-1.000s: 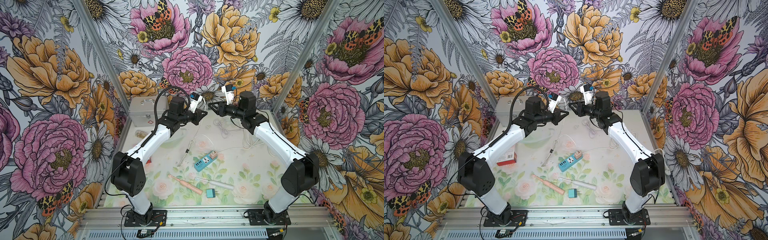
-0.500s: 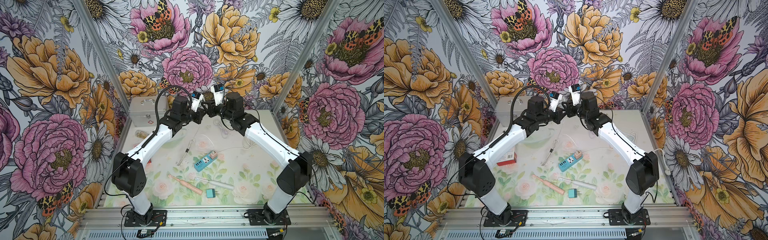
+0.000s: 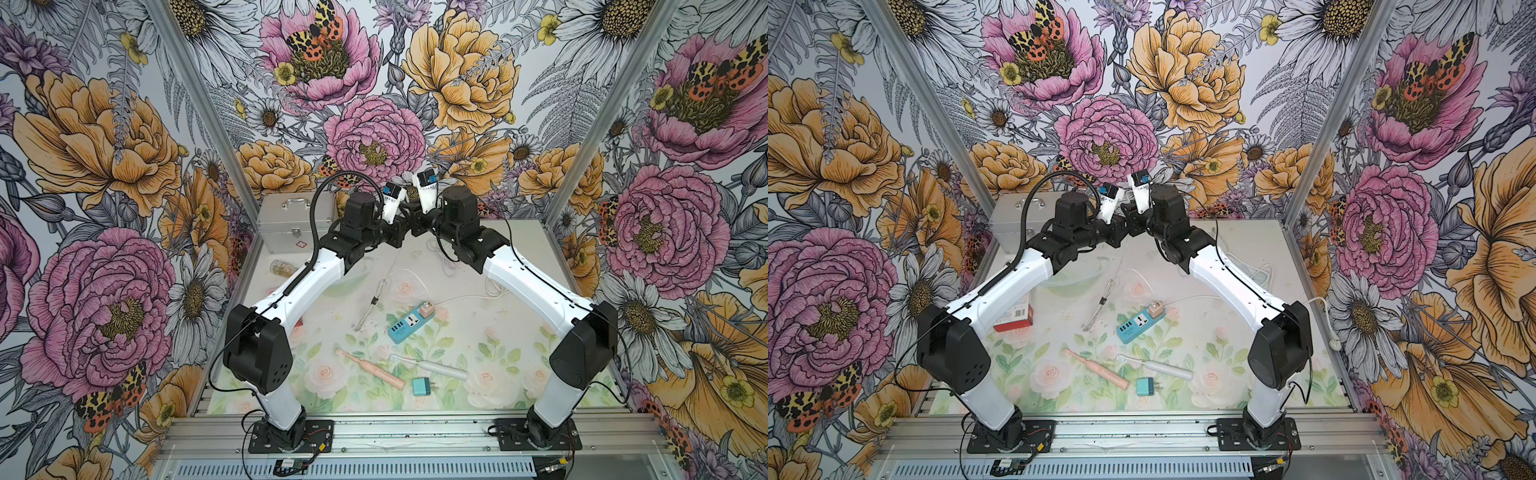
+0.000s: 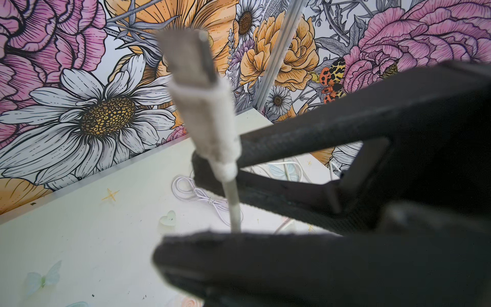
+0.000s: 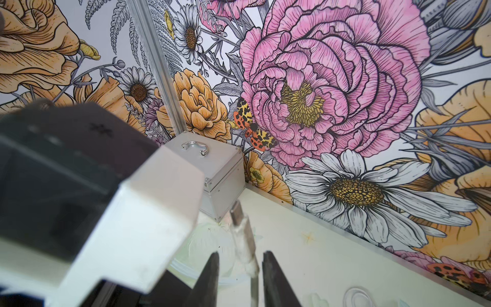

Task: Charge the electric toothbrush
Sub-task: Pick up the charging cable from the center of the board.

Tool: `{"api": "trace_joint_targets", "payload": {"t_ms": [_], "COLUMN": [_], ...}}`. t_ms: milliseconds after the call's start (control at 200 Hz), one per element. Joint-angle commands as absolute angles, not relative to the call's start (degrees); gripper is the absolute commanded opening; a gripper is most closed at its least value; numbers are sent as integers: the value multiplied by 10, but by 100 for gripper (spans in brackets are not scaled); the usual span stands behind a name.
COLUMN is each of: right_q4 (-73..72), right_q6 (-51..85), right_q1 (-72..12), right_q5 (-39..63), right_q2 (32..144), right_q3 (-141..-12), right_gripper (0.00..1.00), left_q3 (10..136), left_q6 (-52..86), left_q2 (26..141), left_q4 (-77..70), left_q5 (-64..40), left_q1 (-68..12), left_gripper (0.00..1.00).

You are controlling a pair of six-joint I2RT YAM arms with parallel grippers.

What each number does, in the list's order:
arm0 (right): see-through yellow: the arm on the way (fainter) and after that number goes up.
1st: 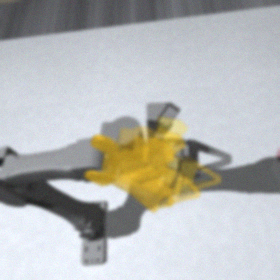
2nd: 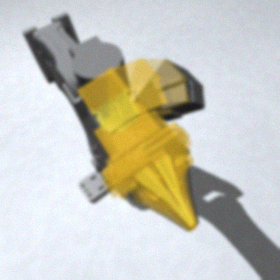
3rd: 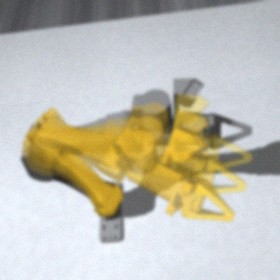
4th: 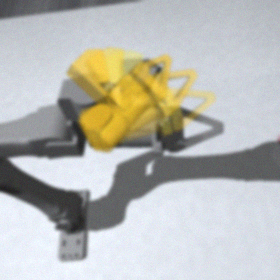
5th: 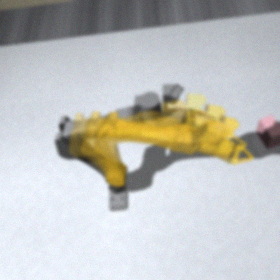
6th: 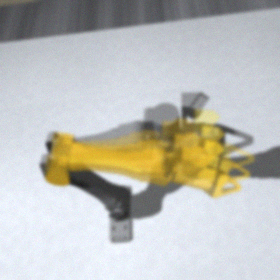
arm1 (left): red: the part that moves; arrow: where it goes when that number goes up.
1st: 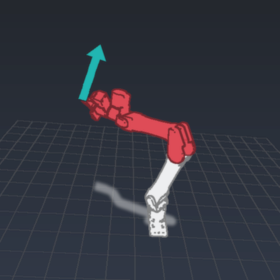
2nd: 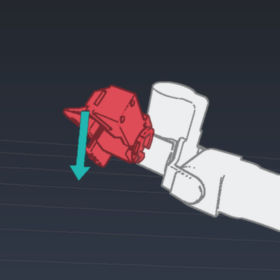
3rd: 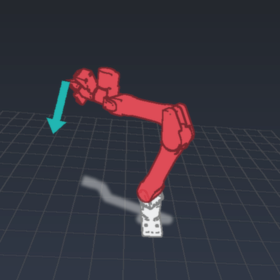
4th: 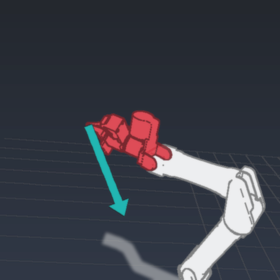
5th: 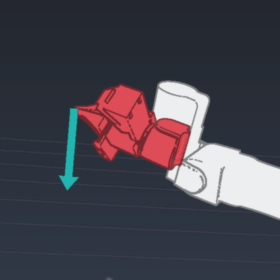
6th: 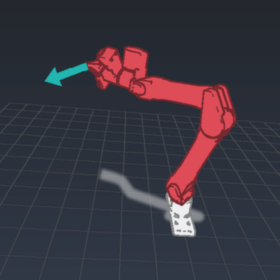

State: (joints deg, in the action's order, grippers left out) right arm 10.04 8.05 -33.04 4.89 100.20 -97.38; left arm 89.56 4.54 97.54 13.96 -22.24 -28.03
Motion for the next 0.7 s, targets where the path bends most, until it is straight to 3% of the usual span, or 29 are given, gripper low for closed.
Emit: {"api": "trace_joint_targets", "payload": {"t_ms": [0, 255, 695], "right_q4": [79, 68, 67], "right_q6": [60, 47, 52], "right_q1": [-333, -332, -329], "right_q5": [26, 14, 30], "right_q2": [1004, 1015, 1017], "right_q3": [-987, -1000, -1002], "right_gripper": [29, 23, 0], "left_q3": [898, 891, 879], "left_q6": [48, 41, 43], "left_q2": [953, 947, 936], "left_q4": [142, 142, 143], "left_q5": [-220, -227, -210], "left_q1": [-287, -292, -289], "left_gripper": [0, 0, 0]}}
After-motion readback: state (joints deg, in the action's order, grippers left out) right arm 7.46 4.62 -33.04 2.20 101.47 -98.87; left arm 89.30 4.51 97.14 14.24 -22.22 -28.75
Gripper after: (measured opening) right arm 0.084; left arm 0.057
